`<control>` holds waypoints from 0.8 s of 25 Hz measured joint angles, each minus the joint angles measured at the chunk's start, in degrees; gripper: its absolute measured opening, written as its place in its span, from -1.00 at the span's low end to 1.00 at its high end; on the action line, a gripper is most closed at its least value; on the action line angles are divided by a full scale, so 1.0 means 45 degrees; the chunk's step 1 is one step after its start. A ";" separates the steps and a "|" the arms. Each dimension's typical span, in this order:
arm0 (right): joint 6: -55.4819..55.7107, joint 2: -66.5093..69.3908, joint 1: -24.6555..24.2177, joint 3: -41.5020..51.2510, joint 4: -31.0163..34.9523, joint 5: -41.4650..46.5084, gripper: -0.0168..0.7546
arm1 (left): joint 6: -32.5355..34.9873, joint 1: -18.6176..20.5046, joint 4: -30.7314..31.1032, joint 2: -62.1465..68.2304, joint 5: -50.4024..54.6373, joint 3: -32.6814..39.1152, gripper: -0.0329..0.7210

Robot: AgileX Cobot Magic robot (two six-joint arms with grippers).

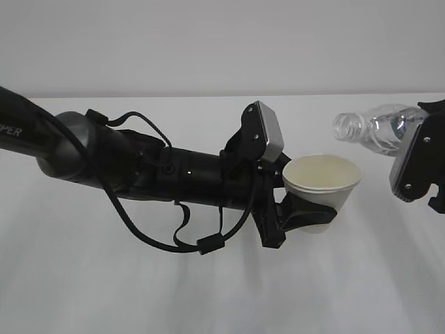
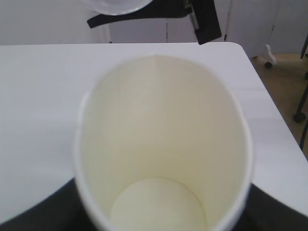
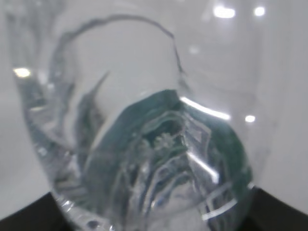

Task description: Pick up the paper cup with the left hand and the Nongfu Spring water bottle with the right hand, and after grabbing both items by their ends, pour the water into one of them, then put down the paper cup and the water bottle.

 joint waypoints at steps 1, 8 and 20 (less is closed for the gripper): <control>-0.0078 0.0000 0.0000 0.0000 0.0008 0.0014 0.16 | 0.0000 0.0000 0.0000 0.0000 0.0000 0.0000 0.20; -0.0886 0.0000 0.0000 0.0000 0.0249 -0.0006 0.16 | 0.0000 0.0000 0.0000 0.0000 0.0000 0.0000 0.20; -0.1823 0.0000 0.0000 0.0000 0.0471 -0.0217 0.16 | 0.0000 0.0000 0.0000 0.0000 0.0000 0.0000 0.20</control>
